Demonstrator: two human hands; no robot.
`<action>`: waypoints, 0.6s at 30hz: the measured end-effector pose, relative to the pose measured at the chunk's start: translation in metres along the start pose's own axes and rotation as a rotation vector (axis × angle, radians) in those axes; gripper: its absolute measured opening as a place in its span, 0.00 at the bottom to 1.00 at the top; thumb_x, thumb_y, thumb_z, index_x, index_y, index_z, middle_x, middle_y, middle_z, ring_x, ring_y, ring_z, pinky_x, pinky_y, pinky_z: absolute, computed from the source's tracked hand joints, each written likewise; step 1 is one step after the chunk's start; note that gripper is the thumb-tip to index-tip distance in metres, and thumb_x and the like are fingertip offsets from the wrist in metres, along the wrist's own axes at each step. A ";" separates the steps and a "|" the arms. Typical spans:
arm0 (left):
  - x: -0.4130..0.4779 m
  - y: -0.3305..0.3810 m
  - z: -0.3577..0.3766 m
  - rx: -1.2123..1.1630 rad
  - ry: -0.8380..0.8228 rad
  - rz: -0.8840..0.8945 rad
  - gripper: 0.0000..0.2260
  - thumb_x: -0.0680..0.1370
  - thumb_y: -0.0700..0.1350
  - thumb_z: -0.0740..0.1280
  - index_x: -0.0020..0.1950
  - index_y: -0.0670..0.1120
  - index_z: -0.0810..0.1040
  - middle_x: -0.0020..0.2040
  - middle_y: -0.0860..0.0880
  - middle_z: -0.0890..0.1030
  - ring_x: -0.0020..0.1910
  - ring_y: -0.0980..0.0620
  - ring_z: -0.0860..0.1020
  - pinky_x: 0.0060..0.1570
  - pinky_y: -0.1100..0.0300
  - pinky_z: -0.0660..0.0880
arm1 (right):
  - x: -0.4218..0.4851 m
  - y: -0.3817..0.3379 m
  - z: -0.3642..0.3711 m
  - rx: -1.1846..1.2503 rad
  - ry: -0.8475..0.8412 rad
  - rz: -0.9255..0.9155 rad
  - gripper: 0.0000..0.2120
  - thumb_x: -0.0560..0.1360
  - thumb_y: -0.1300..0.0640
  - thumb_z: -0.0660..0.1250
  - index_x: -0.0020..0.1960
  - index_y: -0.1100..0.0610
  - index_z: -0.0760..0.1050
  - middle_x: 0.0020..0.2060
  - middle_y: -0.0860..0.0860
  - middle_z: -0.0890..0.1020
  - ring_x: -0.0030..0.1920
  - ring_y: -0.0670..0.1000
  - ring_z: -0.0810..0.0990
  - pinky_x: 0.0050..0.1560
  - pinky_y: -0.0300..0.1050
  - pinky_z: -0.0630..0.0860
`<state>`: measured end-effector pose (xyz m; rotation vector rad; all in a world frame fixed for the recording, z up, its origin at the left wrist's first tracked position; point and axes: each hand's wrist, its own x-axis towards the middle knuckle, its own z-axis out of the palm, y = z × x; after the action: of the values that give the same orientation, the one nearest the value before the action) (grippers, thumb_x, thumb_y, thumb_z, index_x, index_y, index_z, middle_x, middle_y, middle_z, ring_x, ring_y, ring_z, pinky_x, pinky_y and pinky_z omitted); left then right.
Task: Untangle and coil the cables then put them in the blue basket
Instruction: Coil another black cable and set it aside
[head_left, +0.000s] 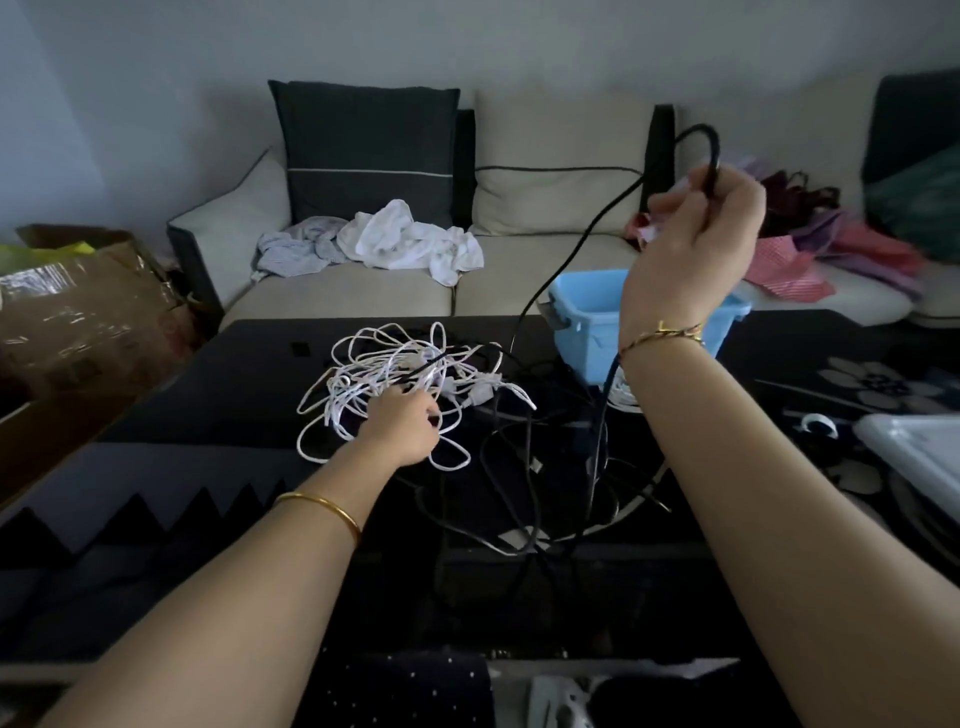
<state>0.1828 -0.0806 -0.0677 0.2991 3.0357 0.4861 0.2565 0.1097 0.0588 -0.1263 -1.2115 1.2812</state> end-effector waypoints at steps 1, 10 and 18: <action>0.000 -0.002 0.006 0.017 -0.026 -0.065 0.17 0.79 0.44 0.62 0.67 0.48 0.71 0.70 0.41 0.64 0.69 0.41 0.63 0.66 0.51 0.64 | 0.000 -0.002 0.000 0.002 -0.007 -0.038 0.09 0.76 0.69 0.53 0.50 0.59 0.68 0.34 0.40 0.72 0.41 0.49 0.75 0.51 0.44 0.74; -0.001 0.005 0.003 -0.088 0.434 0.005 0.20 0.76 0.38 0.66 0.67 0.36 0.67 0.65 0.37 0.69 0.65 0.38 0.67 0.63 0.50 0.67 | -0.007 -0.013 0.002 0.008 -0.107 -0.207 0.13 0.77 0.67 0.52 0.47 0.49 0.66 0.41 0.45 0.74 0.40 0.46 0.73 0.42 0.52 0.74; 0.026 0.037 -0.003 -0.041 0.383 0.324 0.32 0.78 0.42 0.66 0.77 0.41 0.53 0.77 0.42 0.58 0.76 0.43 0.56 0.74 0.51 0.54 | -0.006 -0.032 -0.002 0.121 -0.170 -0.388 0.09 0.78 0.63 0.50 0.48 0.52 0.66 0.41 0.57 0.76 0.36 0.51 0.73 0.37 0.48 0.72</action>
<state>0.1635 -0.0415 -0.0535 0.7883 3.3506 0.6964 0.2801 0.0951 0.0754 0.2990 -1.2265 1.0332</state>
